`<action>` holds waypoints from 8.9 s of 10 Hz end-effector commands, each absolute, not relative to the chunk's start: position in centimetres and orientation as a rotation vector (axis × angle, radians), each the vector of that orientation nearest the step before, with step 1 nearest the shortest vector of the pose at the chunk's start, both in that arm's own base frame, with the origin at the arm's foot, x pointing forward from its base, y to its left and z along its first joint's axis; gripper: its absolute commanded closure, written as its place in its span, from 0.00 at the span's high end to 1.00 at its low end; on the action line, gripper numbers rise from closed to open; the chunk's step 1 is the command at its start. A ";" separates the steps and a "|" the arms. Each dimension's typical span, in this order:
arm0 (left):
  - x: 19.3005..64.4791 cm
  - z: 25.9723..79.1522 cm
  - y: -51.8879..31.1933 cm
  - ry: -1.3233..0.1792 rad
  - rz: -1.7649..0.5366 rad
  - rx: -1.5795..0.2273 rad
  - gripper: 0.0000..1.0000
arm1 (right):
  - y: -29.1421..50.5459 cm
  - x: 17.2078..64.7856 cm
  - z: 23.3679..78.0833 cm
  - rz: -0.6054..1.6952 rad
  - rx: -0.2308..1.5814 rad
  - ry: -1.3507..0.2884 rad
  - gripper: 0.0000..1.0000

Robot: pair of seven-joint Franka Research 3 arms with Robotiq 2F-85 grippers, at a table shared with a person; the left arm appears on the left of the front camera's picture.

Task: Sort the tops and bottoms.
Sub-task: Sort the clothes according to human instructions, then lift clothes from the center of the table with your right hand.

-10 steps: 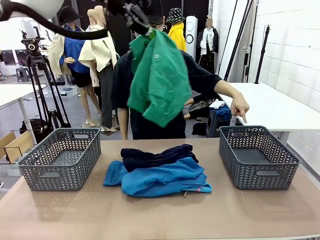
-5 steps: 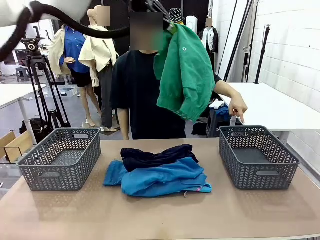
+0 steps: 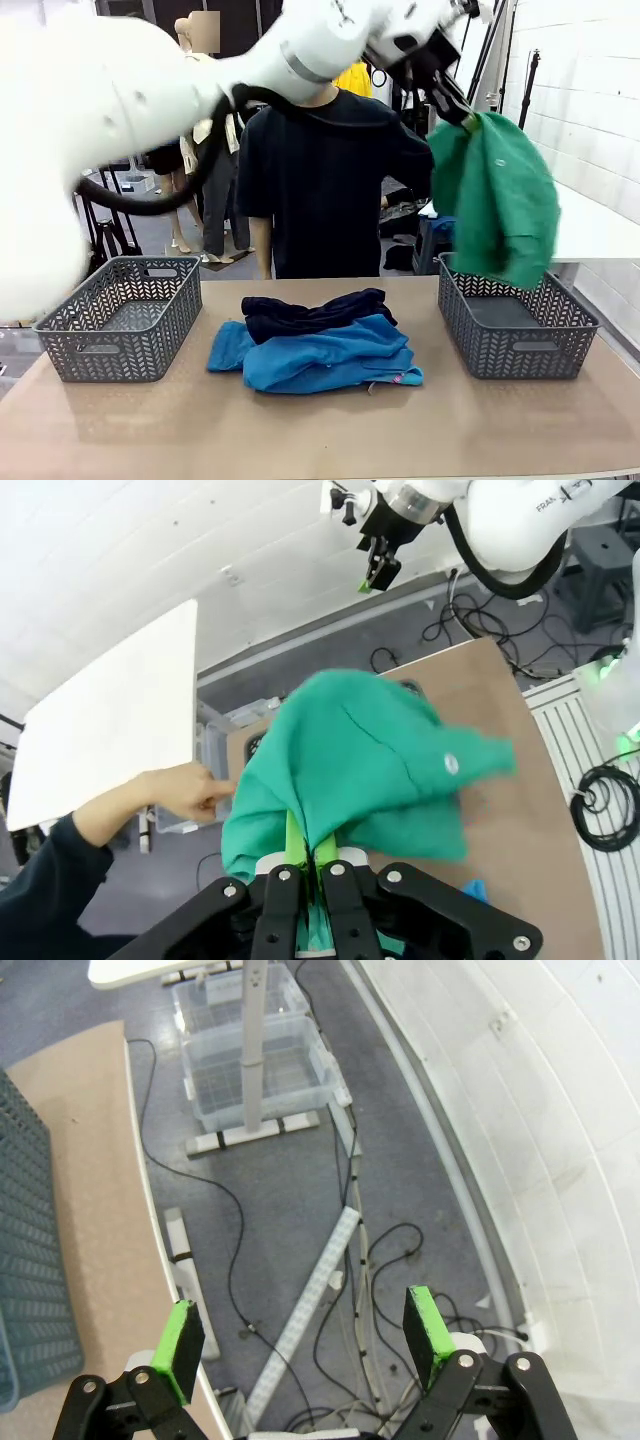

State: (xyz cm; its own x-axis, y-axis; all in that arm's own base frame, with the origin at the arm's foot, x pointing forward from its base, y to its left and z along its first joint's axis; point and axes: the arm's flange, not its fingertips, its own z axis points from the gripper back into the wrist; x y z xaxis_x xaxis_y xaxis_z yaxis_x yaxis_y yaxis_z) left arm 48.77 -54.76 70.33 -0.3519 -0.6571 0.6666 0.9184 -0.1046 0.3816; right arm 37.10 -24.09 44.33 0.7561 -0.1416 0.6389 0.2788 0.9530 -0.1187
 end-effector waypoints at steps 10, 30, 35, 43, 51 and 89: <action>54.2 66.6 -60.3 -0.884 -1.648 -0.467 0.00 | -24.2 37.0 44.3 -0.228 -0.209 -0.670 1.00; 54.6 44.1 -75.2 -0.509 -1.836 -0.391 0.90 | -24.2 37.0 44.3 -0.228 -0.209 -0.670 1.00; 55.3 47.7 -73.5 -0.447 -1.804 -0.395 1.00 | -24.2 37.0 44.3 -0.228 -0.209 -0.670 1.00; 58.6 63.0 -52.9 -0.548 -1.449 0.004 1.00 | -24.2 37.0 44.3 -0.228 -0.209 -0.670 1.00; 49.5 63.3 -23.4 -0.326 -0.657 0.255 1.00 | -24.2 37.0 44.3 -0.228 -0.209 -0.670 1.00; 45.1 57.2 2.9 -0.316 0.085 0.035 1.00 | 24.6 47.1 52.9 0.886 0.448 -0.839 1.00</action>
State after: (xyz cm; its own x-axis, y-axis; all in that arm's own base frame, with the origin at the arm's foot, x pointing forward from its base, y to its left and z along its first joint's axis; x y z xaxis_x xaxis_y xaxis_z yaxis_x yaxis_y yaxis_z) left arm 45.19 2.77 57.00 0.9445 0.0828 0.3180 -0.0872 0.9962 -0.0005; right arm 47.42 25.83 50.38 0.3644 0.5433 0.7564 -0.8267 0.5626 -0.0059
